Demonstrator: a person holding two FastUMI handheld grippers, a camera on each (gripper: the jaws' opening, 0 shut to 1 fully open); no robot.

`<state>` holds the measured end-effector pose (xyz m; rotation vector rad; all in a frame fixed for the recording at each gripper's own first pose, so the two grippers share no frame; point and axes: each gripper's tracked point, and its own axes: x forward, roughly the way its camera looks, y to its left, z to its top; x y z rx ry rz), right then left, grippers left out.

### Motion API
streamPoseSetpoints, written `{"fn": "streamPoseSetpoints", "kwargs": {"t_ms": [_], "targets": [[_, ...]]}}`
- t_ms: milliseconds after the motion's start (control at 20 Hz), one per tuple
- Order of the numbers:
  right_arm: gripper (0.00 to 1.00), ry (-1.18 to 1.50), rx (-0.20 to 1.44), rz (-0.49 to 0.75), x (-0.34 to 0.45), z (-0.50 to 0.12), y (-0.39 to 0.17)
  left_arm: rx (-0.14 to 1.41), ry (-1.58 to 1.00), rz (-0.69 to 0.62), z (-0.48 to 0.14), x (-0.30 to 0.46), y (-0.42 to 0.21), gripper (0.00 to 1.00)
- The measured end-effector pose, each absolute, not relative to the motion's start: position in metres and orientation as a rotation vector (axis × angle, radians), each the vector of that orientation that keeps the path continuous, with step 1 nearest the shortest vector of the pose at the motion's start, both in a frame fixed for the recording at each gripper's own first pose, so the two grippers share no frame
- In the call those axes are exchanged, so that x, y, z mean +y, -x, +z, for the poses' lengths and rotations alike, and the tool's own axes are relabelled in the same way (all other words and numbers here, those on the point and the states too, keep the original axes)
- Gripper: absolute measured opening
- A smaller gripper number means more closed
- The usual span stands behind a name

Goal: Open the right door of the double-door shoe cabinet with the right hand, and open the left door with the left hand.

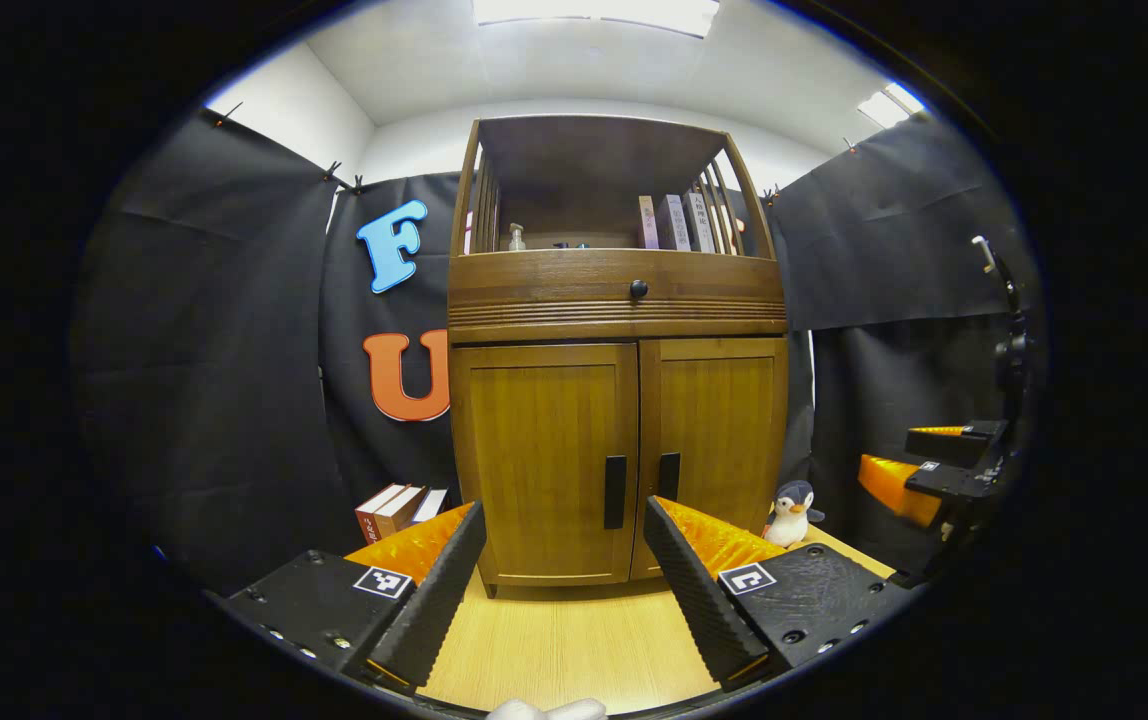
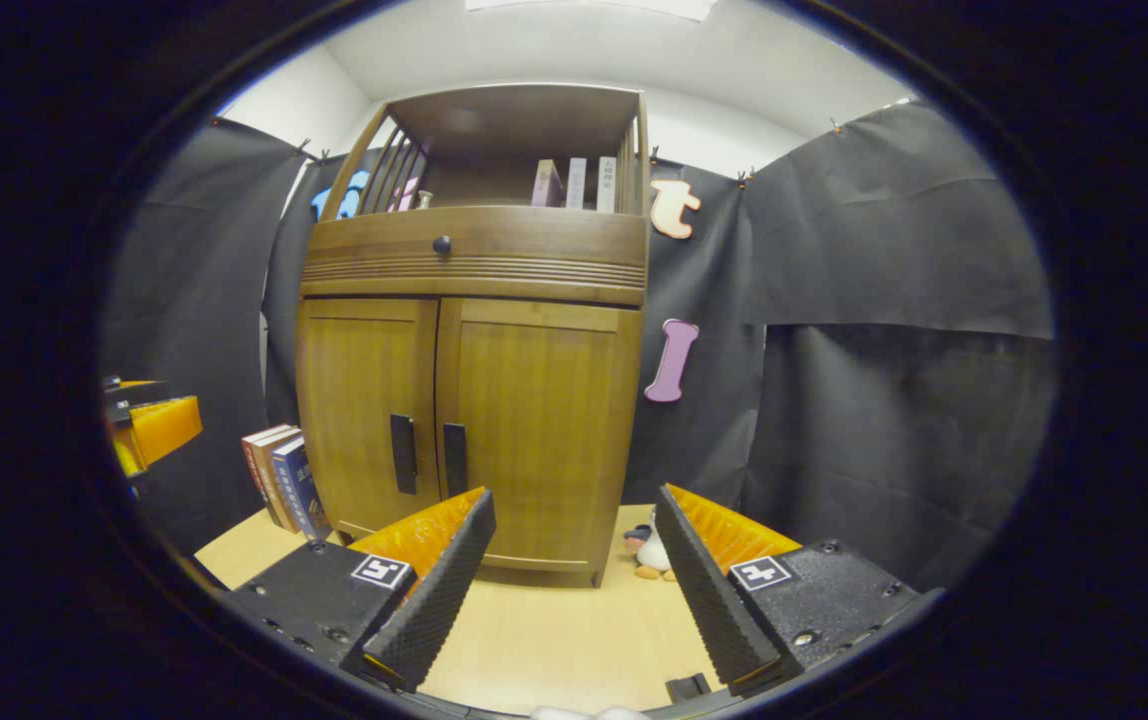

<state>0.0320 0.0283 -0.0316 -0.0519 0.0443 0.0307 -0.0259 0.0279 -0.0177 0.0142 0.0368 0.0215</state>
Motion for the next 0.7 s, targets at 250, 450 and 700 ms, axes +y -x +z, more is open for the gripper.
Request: {"fn": "streamPoseSetpoints", "kwargs": {"t_ms": [250, 450, 700], "targets": [[1.00, 0.063, 0.051, 0.094, 0.065, -0.049, -0.092, 0.051, 0.003, 0.059, -0.013, 0.039, 0.025, 0.96], [1.00, 0.075, 0.083, 0.151, 0.098, -0.071, -0.150, 0.044, 0.001, 0.105, -0.009, 0.053, 0.027, 0.95], [1.00, 0.045, 0.144, 0.217, 0.131, -0.096, -0.204, 0.060, -0.011, 0.194, -0.008, 0.068, 0.033, 1.00]]}}
